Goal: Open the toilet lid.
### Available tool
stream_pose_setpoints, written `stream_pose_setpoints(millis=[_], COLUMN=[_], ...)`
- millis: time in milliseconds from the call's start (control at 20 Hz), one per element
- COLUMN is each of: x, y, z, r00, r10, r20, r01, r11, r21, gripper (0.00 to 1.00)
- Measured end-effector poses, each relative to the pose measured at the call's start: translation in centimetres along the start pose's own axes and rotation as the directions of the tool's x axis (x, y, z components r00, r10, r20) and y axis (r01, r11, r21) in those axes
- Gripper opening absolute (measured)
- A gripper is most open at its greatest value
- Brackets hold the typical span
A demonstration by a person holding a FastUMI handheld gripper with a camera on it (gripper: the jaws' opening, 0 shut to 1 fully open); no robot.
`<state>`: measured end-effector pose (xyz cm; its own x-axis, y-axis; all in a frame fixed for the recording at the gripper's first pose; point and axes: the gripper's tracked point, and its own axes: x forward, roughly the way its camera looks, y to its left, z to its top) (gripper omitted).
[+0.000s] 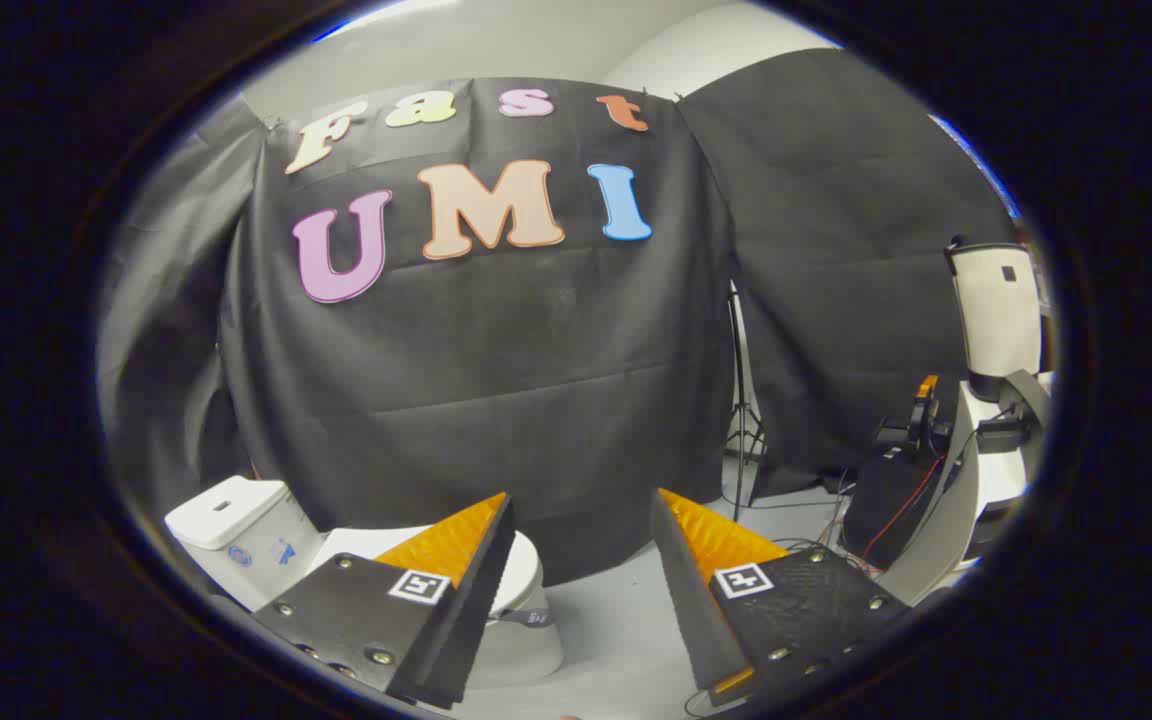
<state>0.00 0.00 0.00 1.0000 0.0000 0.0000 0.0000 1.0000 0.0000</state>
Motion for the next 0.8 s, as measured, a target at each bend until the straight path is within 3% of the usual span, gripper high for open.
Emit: stream_pose_setpoints(millis=[800], x=[0.12], y=[-0.61], z=[-1.05], r00=[0.999], r10=[-0.016], r20=[-0.030], r01=[0.018], r11=[0.998], r21=[0.054], gripper=[0.81])
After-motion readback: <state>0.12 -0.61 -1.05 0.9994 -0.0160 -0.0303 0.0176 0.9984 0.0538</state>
